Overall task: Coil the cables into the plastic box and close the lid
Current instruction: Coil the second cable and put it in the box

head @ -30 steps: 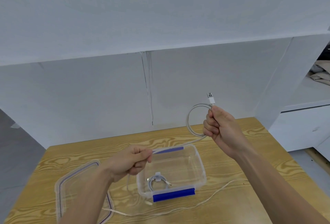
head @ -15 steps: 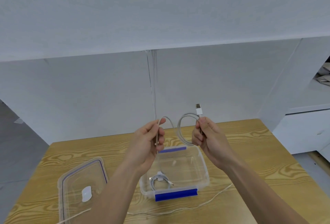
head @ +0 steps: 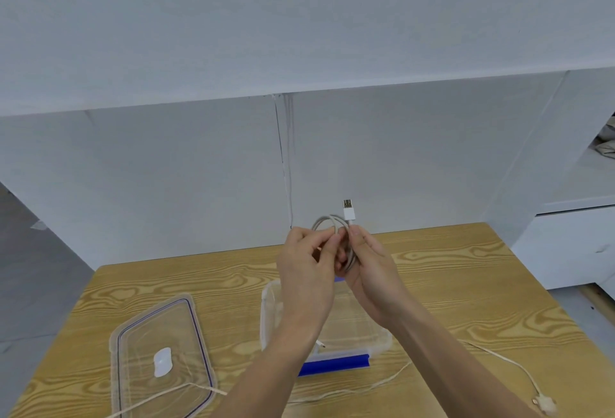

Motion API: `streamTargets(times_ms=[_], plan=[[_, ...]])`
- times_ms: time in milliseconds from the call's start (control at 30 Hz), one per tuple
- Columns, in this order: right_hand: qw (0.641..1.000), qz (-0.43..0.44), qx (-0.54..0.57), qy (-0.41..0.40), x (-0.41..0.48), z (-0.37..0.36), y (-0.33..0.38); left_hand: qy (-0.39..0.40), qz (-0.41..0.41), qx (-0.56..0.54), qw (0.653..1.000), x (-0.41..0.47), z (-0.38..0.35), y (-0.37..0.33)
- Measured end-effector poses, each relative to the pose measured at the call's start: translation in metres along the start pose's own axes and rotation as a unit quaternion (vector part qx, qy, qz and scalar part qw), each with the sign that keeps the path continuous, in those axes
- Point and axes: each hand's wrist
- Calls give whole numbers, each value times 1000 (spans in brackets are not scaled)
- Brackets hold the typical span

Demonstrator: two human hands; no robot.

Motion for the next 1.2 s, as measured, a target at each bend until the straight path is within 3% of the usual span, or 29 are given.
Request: streamTargets(times_ms=[133,300,500,700,900,1200], plan=[[999,-31,-8,7,-2,-3,-4,-25,-31,60,997,0,-5,1],[991,-71,109,20,-2,-2,-7,-25,-80,93,992,-1,-7,-1],[984,-76,162,24,-2,-2,-4,-65,-142,99,983,-4,-9,3],[984,-65,167,-4,4,5,-1,14,-247,108,963,-16,-11,16],[972,-40,225,-45,14,17,29,110,-98,14,989,-29,13,37],[968,-82,237,-5,10,26,47,193,-128,149,961,-16,68,66]])
Point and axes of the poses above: each hand's wrist, its own x-axis towards the middle knuckle, its own z-axis out of the back of the hand, y = z × x, and after that the axes turned 8 degrees about x, right-handed
